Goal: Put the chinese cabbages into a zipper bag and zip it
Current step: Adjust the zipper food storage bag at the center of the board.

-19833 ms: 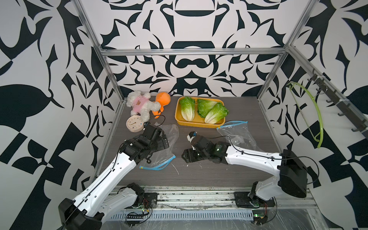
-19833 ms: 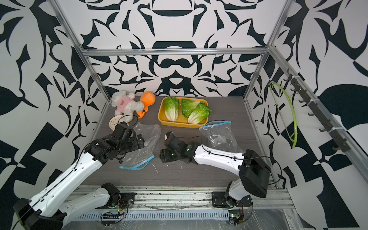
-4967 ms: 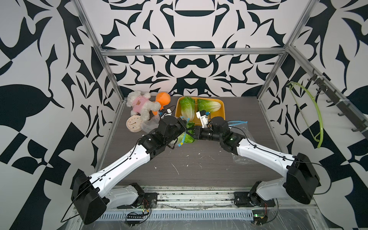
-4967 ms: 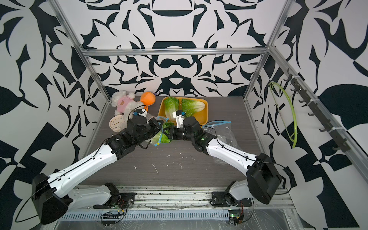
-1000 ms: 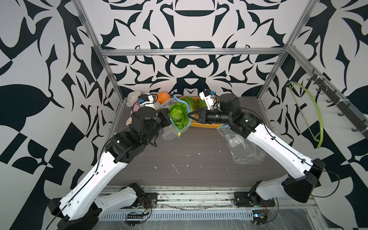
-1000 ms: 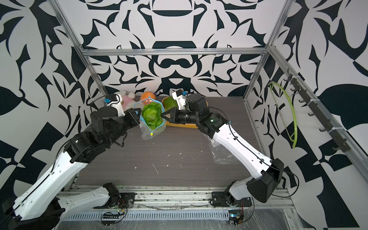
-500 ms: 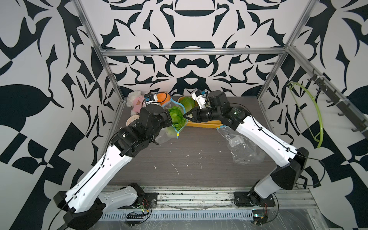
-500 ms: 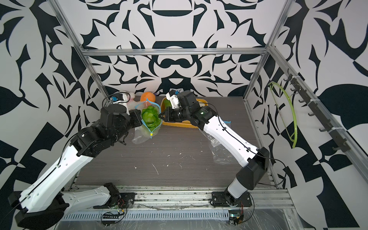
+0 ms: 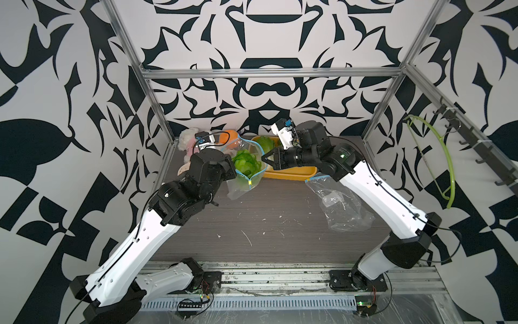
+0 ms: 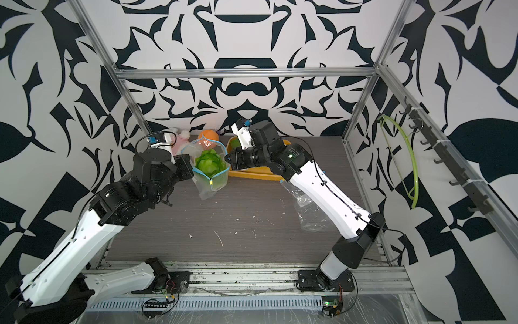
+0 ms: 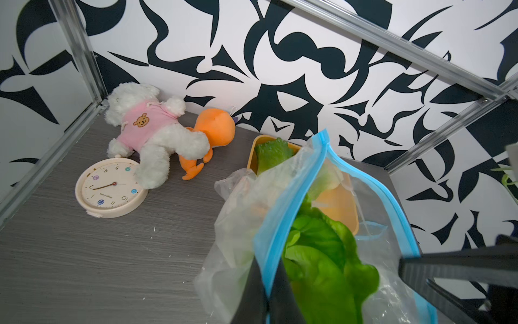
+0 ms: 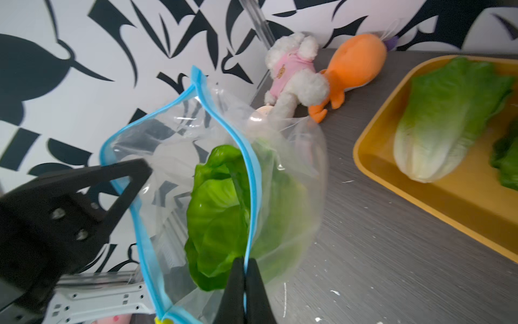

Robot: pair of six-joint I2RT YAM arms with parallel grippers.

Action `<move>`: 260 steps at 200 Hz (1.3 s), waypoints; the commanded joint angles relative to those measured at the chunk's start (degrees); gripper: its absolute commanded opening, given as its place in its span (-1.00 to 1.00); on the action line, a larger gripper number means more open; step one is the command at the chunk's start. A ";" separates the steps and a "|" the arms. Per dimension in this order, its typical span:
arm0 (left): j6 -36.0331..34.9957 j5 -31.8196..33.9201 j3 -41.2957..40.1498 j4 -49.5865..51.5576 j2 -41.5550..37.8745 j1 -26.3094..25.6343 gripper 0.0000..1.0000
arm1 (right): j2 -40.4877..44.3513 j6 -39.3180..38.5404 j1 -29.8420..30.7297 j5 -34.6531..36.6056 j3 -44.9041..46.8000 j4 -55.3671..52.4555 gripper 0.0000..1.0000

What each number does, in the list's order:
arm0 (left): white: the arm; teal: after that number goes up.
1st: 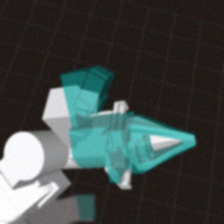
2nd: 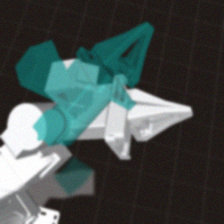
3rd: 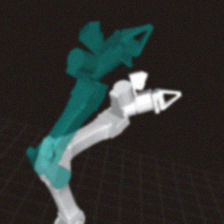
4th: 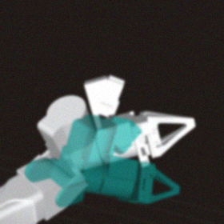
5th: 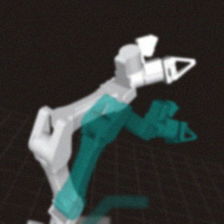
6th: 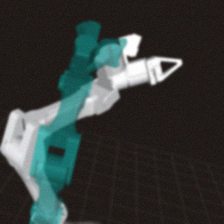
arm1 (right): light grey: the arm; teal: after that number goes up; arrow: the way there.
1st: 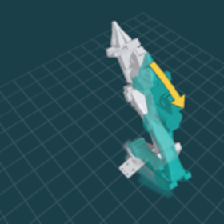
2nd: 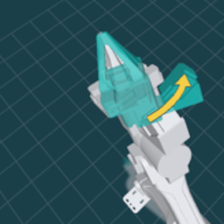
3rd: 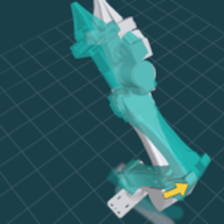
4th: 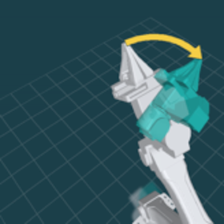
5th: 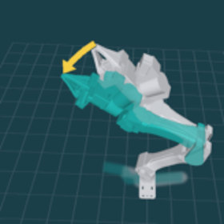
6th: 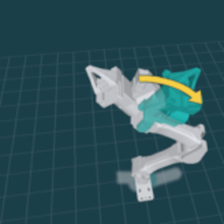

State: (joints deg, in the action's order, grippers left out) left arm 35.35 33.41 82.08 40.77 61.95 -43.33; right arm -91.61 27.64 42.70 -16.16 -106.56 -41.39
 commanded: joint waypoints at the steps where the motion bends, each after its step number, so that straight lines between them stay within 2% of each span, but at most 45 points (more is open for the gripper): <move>1: 0.68 -1.98 -1.31 -3.59 0.37 0.35 -1.00 | -0.24 -3.45 0.37 5.39 -2.10 -3.05 -1.00; 22: 0.68 -1.53 -0.67 -3.92 0.80 0.33 -1.00 | -1.96 -2.06 0.85 -3.58 -3.29 -1.05 -1.00; 43: 0.74 -2.30 0.36 -3.80 -0.18 0.29 -1.00 | -1.63 -2.69 2.80 -7.24 -6.33 -0.09 -1.00; 55: -0.02 -3.68 0.57 -4.67 -1.31 0.27 -1.00 | 0.07 -0.51 2.82 -12.43 -4.87 5.10 -1.00; 62: -0.59 -4.57 0.83 -4.95 -1.63 0.33 -1.00 | 1.11 1.41 2.75 -13.16 -3.70 7.94 -1.00; 75: -2.02 -5.63 1.52 -4.37 -1.20 0.35 -1.00 | 1.46 2.57 2.72 -10.02 -3.88 8.55 -1.00; 98: -1.07 -2.51 3.86 1.31 1.14 0.35 -1.00 | -1.07 -1.67 2.81 0.72 -9.21 -1.17 -1.00; 116: -0.70 -1.67 2.90 1.15 0.04 0.35 -1.00 | -0.53 -2.72 2.82 5.78 -6.93 -1.73 -1.00; 129: -1.72 -0.50 2.39 0.46 -0.95 0.35 -1.00 | -0.74 -2.01 2.83 3.42 -4.20 0.67 -1.00; 151: -2.94 3.20 5.55 5.37 0.57 0.35 -1.00 | -3.31 -0.55 2.79 -5.89 -3.46 3.05 -1.00; 168: -2.59 2.78 5.88 5.63 1.56 0.43 -1.00 | -3.55 2.94 2.72 -12.71 -0.18 9.84 -1.00; 187: -2.20 0.46 4.99 5.51 2.19 0.44 -1.00 | -5.22 2.52 2.81 -6.27 -1.26 5.25 -1.00; 214: -2.57 -0.91 4.02 4.64 4.81 0.78 -1.00 | -6.16 5.24 2.83 -9.66 2.37 9.94 -1.00; 260: -1.16 -3.84 -0.54 1.23 8.17 1.05 -1.00 | -5.73 3.50 2.57 -0.44 7.68 8.39 -1.00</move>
State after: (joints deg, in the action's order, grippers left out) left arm 33.67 32.25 84.09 45.12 69.87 -42.48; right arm -99.20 31.64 45.45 -20.99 -100.71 -34.63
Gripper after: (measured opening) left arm 0.043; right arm 0.048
